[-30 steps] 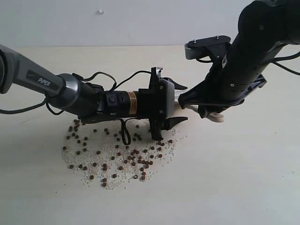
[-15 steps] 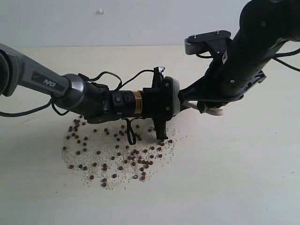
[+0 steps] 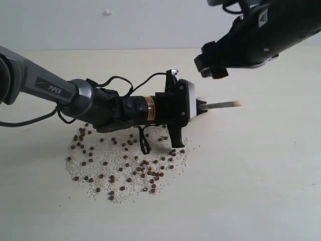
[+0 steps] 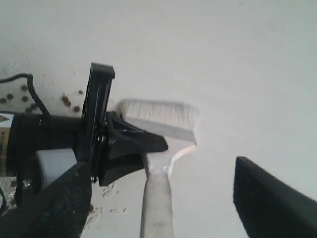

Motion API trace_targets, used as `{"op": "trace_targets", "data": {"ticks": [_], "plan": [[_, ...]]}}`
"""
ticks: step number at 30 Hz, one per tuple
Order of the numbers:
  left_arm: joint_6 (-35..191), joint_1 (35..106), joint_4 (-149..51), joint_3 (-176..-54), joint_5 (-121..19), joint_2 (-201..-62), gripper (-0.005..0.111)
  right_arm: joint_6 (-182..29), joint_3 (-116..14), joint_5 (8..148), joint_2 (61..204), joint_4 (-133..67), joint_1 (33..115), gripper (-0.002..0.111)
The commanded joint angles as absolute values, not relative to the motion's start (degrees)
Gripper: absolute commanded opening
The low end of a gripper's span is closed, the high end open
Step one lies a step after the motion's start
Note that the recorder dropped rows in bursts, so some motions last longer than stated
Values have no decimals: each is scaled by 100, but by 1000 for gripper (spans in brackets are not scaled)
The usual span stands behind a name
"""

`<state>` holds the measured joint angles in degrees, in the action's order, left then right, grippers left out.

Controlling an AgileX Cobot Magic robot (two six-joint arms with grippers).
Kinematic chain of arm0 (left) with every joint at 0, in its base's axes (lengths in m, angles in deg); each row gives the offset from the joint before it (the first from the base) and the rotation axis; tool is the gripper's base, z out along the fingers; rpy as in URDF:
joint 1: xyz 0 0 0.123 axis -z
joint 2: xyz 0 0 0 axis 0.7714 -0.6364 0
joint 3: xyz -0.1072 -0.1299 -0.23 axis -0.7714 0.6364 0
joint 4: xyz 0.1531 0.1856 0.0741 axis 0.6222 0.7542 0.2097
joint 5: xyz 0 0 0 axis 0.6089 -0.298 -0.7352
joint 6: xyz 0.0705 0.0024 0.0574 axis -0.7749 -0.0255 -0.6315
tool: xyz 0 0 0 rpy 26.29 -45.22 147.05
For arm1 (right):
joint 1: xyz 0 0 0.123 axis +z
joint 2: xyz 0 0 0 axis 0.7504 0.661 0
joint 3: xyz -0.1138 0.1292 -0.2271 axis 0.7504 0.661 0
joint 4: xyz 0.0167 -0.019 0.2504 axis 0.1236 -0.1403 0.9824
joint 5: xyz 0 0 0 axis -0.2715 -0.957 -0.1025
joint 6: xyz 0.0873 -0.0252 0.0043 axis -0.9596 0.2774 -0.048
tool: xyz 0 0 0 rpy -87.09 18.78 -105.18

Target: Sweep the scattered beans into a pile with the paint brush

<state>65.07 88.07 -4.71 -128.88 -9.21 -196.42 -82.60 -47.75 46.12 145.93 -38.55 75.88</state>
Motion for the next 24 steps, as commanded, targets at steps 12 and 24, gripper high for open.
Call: {"op": "trace_targets", "data": {"ticks": [12,24], "plan": [[10461,8051,1525,-12905,-541,-18084,0,-7287,-4053,6293,13206,-5273,7593,72],[12567,6139,3029,-12905,1930,-17949,0,-7094,-3736,8228,13406,-5643,7554,65]]}}
